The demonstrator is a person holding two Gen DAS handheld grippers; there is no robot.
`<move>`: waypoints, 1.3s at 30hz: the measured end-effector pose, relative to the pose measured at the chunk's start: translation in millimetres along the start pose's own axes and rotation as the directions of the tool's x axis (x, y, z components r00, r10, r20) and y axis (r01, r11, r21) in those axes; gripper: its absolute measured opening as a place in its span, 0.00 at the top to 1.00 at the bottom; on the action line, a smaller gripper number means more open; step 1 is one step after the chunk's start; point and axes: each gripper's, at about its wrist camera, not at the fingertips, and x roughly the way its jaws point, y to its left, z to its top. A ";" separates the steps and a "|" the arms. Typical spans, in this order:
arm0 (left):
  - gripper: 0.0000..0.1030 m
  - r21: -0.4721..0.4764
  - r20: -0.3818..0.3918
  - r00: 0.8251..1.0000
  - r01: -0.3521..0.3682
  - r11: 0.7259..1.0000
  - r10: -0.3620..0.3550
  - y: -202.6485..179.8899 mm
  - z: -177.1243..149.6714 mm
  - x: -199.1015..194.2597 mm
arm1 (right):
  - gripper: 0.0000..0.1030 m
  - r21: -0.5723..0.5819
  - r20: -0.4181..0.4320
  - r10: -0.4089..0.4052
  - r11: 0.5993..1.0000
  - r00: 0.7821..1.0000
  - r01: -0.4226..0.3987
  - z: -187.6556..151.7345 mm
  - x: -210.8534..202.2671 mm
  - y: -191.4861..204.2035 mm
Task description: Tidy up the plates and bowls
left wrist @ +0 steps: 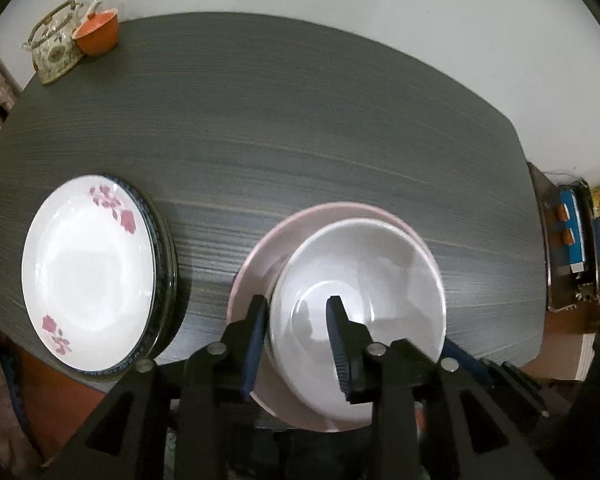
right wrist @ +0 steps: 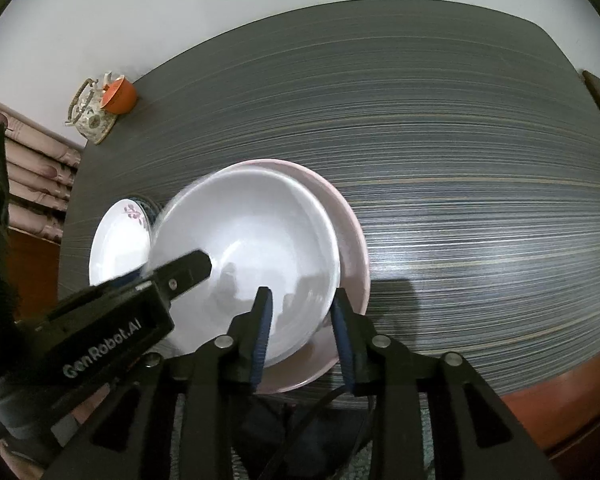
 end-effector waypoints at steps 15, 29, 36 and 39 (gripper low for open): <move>0.69 -0.044 0.062 0.993 0.101 0.994 -0.098 22.9 4.9 -26.4 | 0.66 0.013 0.051 0.034 0.999 0.998 -0.035 -1.1 -18.5 -9.0; 0.67 -0.173 0.044 0.991 0.129 0.976 -0.124 75.9 1.6 -33.0 | 0.63 0.059 0.073 0.065 0.996 0.995 -0.070 -5.6 -43.0 -30.3; 0.65 -0.225 -0.006 0.986 0.160 0.961 -0.165 95.9 -7.7 -25.9 | 0.62 0.102 0.060 0.014 0.995 0.998 -0.020 -8.8 -45.4 -47.2; 0.65 -0.229 -0.028 0.984 0.167 0.959 -0.178 93.5 -9.7 -19.8 | 0.62 0.125 0.037 0.016 0.992 0.999 -0.020 -11.0 -41.1 -54.3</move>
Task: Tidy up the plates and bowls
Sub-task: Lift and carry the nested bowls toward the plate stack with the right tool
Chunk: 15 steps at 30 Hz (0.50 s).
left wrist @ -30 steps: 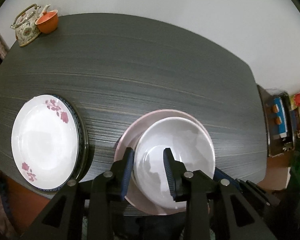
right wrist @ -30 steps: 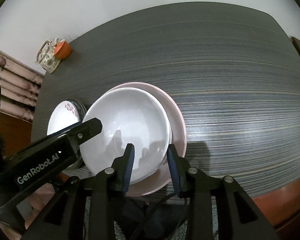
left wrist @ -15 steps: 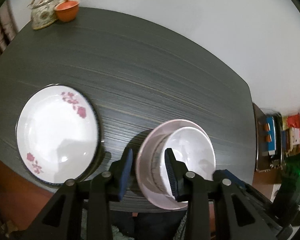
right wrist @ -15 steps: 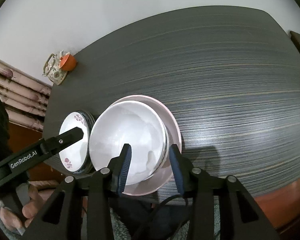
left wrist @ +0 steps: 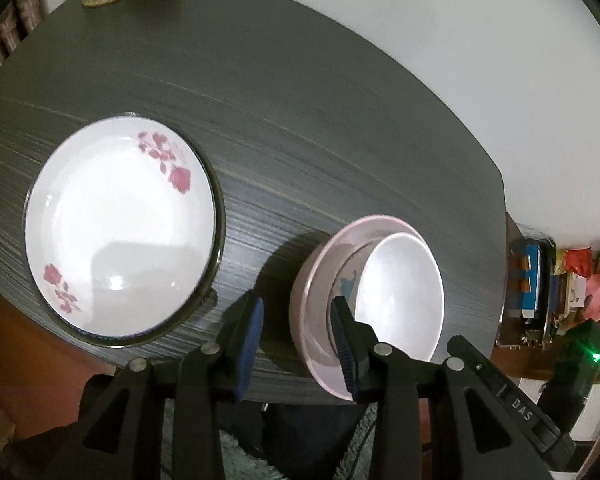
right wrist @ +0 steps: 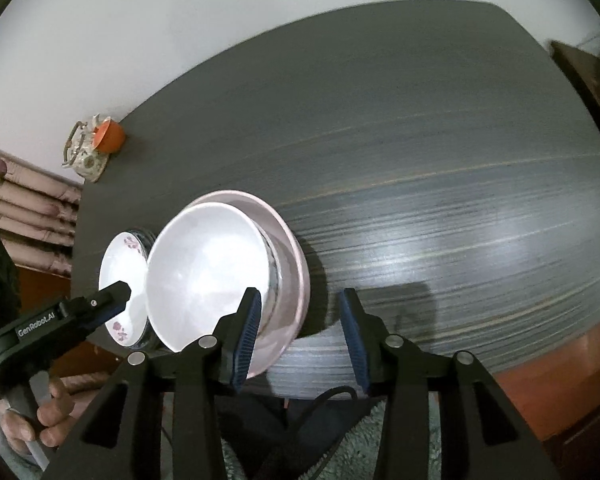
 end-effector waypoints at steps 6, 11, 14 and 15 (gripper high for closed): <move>0.65 -0.010 -0.028 1.000 -0.003 1.000 0.003 -6.8 -4.4 13.3 | 0.60 0.018 -0.035 -0.005 1.000 0.999 0.006 -3.7 11.0 -4.1; 0.65 -0.015 -0.031 0.999 -0.016 1.000 0.015 -8.8 -6.3 18.1 | 0.60 0.017 -0.058 -0.024 1.000 0.998 0.025 -5.1 20.4 -0.6; 0.65 -0.017 -0.037 0.999 -0.021 1.000 0.020 -10.6 -6.7 21.1 | 0.60 0.024 -0.057 -0.019 1.000 0.998 0.020 -5.4 20.3 -0.3; 0.65 -0.016 -0.038 0.999 -0.020 1.000 0.020 -11.7 -7.1 23.2 | 0.60 0.013 -0.057 -0.032 0.999 0.998 0.033 -4.9 20.9 0.7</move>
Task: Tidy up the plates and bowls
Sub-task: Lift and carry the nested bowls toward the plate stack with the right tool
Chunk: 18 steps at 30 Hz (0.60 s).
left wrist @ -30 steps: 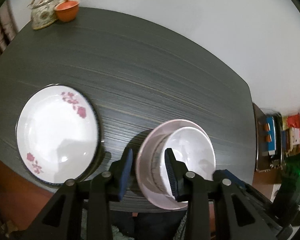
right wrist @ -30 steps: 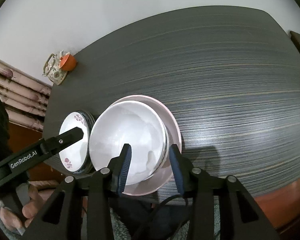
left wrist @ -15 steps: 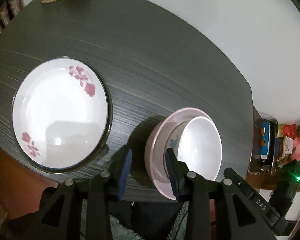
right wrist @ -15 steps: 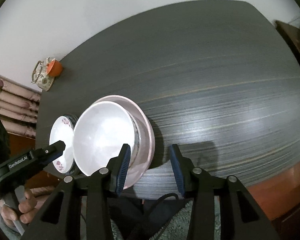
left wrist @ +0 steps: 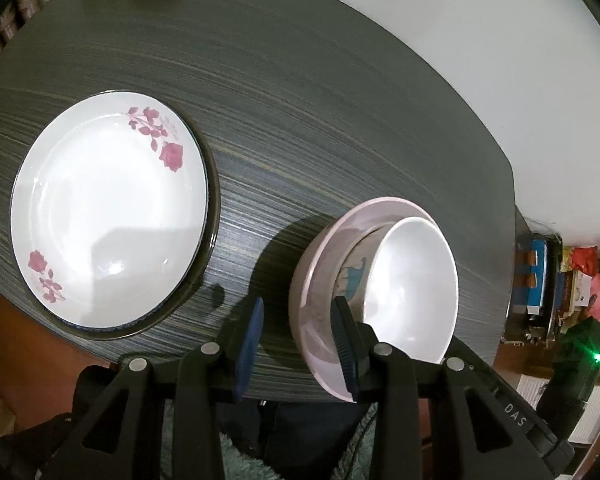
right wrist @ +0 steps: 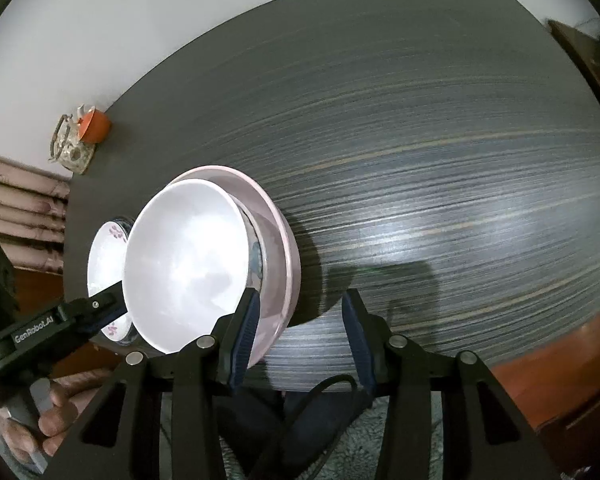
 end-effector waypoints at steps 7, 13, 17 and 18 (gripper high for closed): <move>0.65 -0.011 0.010 1.000 -0.019 1.000 0.019 0.6 1.9 10.2 | 0.60 -0.009 -0.027 -0.036 0.999 0.999 0.035 -0.6 12.1 1.0; 0.65 -0.024 0.012 0.999 -0.031 0.999 0.031 3.4 3.5 15.9 | 0.62 -0.009 -0.033 -0.065 0.998 0.997 0.064 1.2 20.9 1.4; 0.65 -0.025 0.013 0.999 -0.036 0.999 0.036 2.7 4.5 16.3 | 0.62 -0.014 -0.042 -0.078 0.997 0.996 0.078 3.5 27.8 2.2; 0.66 -0.026 0.012 0.999 -0.037 0.999 0.037 1.8 4.4 16.3 | 0.63 -0.012 -0.046 -0.084 0.996 0.995 0.083 4.3 30.1 2.3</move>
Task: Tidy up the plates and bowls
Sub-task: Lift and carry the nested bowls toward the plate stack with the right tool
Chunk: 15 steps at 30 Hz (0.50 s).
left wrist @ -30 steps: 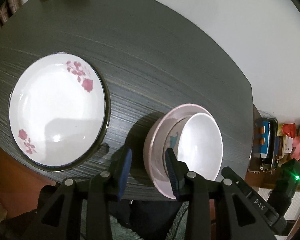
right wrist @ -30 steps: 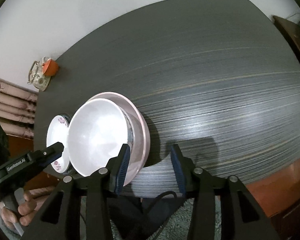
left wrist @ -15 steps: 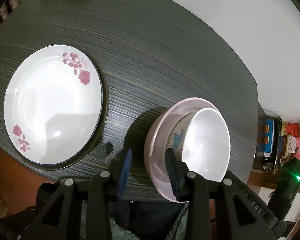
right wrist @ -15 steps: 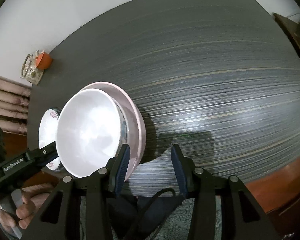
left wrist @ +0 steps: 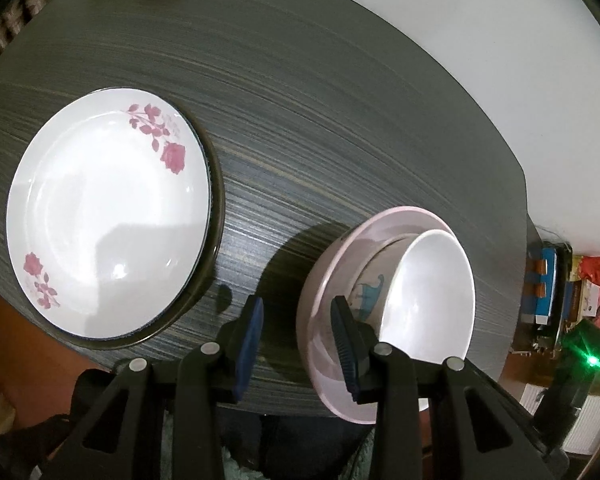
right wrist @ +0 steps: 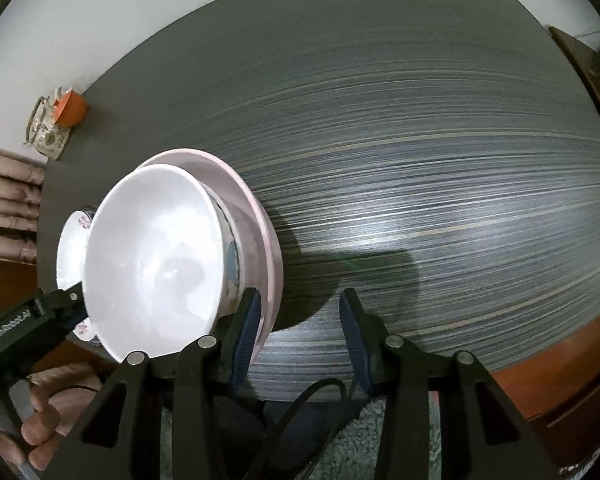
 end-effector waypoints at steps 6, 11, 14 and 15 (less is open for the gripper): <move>0.68 -0.002 -0.005 1.000 -0.004 1.000 0.004 -2.3 1.3 1.6 | 0.64 0.008 -0.009 -0.005 1.000 1.000 0.005 4.6 6.3 2.0; 0.68 -0.011 -0.027 1.000 -0.009 1.000 0.008 -2.6 0.3 8.0 | 0.65 0.006 -0.008 -0.009 1.000 1.000 0.009 6.7 4.9 -1.4; 0.68 -0.014 -0.049 0.999 -0.010 1.000 0.009 -1.4 -2.3 15.2 | 0.66 0.009 -0.007 -0.011 1.000 1.000 0.011 8.9 6.0 -0.2; 0.68 -0.015 -0.048 0.999 -0.013 1.000 0.012 -0.4 -2.5 16.7 | 0.67 0.010 -0.007 -0.012 1.000 1.000 0.012 9.6 6.3 -0.5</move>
